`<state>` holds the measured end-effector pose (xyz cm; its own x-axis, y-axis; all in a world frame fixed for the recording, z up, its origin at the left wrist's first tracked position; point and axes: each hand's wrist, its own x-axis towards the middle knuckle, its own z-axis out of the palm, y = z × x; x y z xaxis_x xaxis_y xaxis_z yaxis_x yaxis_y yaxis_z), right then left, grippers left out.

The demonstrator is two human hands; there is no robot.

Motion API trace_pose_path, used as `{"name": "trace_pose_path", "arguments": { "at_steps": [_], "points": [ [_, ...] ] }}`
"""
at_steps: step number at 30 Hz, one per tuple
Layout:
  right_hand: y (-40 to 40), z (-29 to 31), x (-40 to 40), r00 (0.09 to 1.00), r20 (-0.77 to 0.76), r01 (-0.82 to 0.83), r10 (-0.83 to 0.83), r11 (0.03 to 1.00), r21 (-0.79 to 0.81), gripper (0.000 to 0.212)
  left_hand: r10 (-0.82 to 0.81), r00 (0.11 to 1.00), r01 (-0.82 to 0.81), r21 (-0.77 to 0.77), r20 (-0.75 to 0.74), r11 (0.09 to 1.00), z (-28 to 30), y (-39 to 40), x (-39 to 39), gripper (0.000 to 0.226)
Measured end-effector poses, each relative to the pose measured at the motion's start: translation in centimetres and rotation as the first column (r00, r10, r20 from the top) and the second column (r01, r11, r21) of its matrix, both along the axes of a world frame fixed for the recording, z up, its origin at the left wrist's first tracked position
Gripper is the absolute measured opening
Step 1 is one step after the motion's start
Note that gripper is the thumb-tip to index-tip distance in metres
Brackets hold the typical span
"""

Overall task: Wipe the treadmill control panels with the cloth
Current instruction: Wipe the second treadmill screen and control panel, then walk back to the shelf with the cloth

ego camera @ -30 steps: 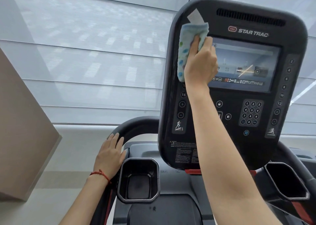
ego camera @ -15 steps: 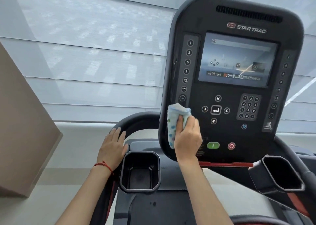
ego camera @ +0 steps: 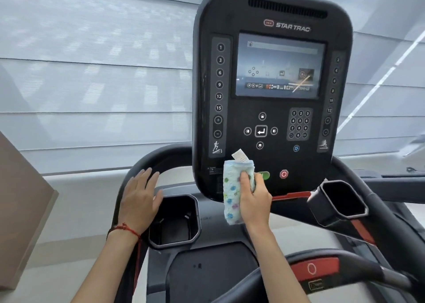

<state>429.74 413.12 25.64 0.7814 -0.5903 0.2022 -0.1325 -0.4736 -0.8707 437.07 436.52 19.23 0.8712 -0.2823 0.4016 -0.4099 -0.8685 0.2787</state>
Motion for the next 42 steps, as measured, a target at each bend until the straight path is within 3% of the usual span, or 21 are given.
{"name": "trace_pose_path", "arguments": {
  "at_steps": [8,13,22,27,31,37,42],
  "points": [
    [-6.2,1.9,-6.3,0.996,-0.026,0.082,-0.080,0.995,0.057,0.026,-0.115,0.984,0.126,-0.077,0.136,0.989,3.9,-7.1,-5.6,0.047],
    [-11.8,2.5,-13.0,0.988,0.016,0.155,-0.156,0.986,0.065,0.027,-0.199,0.971,0.207,-0.045,0.133,0.977,5.3,-14.1,-10.9,0.048],
    [-21.5,1.8,-27.1,0.912,-0.012,0.409,-0.411,0.904,0.126,0.023,-0.497,0.859,0.503,-0.020,0.124,0.864,6.4,-28.4,-20.4,0.047],
    [-25.1,0.9,-34.8,0.787,-0.049,0.615,-0.615,0.776,0.137,0.026,-0.691,0.714,0.695,0.012,0.111,0.719,6.0,-35.8,-24.8,0.047],
    [-26.7,0.4,-40.4,0.637,-0.070,0.768,-0.768,0.625,0.138,0.027,-0.831,0.544,0.835,0.026,0.117,0.550,5.3,-41.3,-28.1,0.045],
    [-26.4,-0.5,-48.2,0.335,-0.101,0.932,-0.937,0.313,0.184,0.025,-0.973,0.221,0.974,0.041,0.068,0.224,4.4,-48.4,-34.1,0.054],
    [-23.3,-1.7,-53.4,0.058,-0.159,0.989,-0.985,0.035,0.142,0.022,-0.998,-0.065,0.997,0.042,0.003,-0.065,3.4,-51.2,-39.3,0.062]
  ]
}}
